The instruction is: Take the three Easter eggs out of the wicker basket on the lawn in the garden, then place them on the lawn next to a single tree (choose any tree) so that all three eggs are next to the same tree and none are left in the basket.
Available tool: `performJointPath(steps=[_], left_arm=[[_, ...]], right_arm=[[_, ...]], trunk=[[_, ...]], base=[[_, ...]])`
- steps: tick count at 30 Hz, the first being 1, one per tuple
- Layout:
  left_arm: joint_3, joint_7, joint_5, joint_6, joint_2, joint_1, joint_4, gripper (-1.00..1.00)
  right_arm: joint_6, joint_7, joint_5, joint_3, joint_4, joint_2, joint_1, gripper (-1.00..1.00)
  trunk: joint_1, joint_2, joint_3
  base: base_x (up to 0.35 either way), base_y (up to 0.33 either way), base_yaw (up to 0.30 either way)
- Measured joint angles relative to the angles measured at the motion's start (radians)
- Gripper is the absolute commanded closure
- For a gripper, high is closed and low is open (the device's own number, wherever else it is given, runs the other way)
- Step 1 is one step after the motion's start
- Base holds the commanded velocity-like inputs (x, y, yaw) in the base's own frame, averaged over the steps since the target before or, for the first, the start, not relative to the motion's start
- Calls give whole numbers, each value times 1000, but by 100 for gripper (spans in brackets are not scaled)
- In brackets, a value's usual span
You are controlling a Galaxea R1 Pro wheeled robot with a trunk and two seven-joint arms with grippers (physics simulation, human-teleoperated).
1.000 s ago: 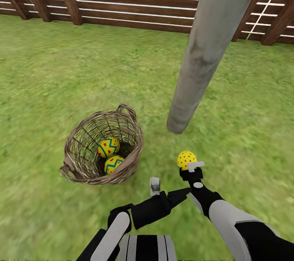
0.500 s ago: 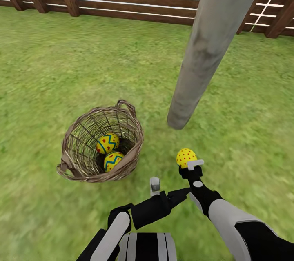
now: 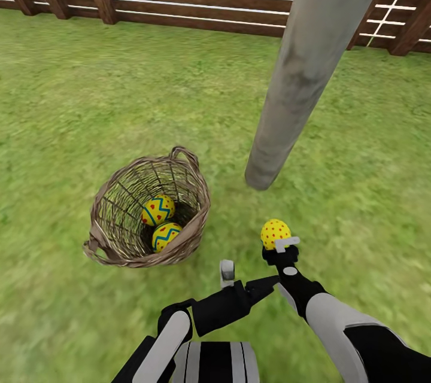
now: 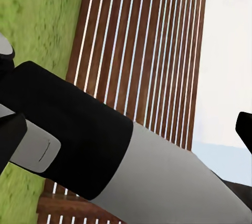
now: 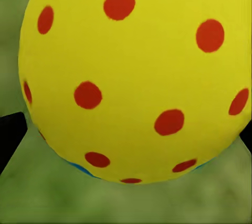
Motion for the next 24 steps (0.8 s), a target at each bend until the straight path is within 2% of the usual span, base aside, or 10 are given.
performJointPath(steps=[11,24], left_arm=[[0,0,0,0,-1,0,1,-100],[0,1,0,0,-2,0,1,-100]], right_arm=[[0,0,0,0,0,0,0,-100],[-2,2,0,0,0,0,0,-100]], trunk=[[0,0,0],[-6,3,50]], base=[[0,0,0],[0,0,0]])
